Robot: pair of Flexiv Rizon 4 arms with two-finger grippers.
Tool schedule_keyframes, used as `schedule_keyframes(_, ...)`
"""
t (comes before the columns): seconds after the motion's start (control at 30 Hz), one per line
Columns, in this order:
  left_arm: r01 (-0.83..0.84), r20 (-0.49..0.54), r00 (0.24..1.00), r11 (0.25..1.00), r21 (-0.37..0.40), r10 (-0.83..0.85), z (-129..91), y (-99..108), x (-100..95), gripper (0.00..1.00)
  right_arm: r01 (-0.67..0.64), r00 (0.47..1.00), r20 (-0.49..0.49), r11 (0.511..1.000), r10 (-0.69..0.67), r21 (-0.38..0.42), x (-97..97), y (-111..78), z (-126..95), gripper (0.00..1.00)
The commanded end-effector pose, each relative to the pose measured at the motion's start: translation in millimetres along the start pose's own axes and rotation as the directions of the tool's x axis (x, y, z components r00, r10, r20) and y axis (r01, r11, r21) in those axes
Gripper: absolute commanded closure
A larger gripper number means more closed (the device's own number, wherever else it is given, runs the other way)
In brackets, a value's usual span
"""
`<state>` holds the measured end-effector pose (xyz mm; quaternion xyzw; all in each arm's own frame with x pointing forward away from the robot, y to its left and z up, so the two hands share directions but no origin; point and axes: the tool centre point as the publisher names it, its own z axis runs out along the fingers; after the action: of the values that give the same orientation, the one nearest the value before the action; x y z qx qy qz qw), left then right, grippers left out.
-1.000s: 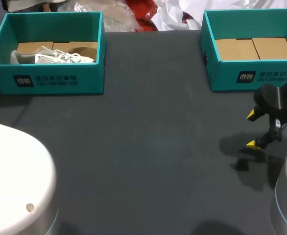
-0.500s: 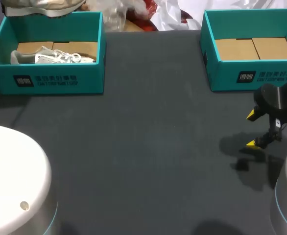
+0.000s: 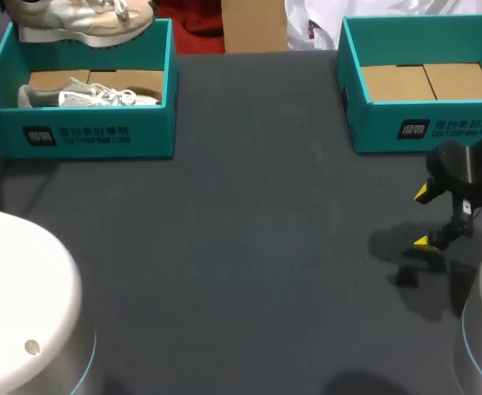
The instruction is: Take the shoe out of the shoebox, open the shoe tongue, remove and reinsert the insole, then place the shoe into the shoebox
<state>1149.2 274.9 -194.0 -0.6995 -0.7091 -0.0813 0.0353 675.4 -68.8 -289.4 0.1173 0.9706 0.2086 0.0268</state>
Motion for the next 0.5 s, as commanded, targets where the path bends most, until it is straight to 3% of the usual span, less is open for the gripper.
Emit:
schedule_keyframes(0.03,0.000,0.009,1.000,1.000,0.009,0.000,18.3,15.6,-2.4,1.00,0.001,1.000,0.003,1.000,-0.001,0.000,1.8,-0.7,0.0,0.00)
schedule_keyframes(0.5,-0.003,0.008,1.000,1.000,0.012,0.003,24.8,18.8,-4.8,1.00,0.001,1.000,0.003,1.000,-0.001,0.000,1.8,-0.7,0.0,0.00)
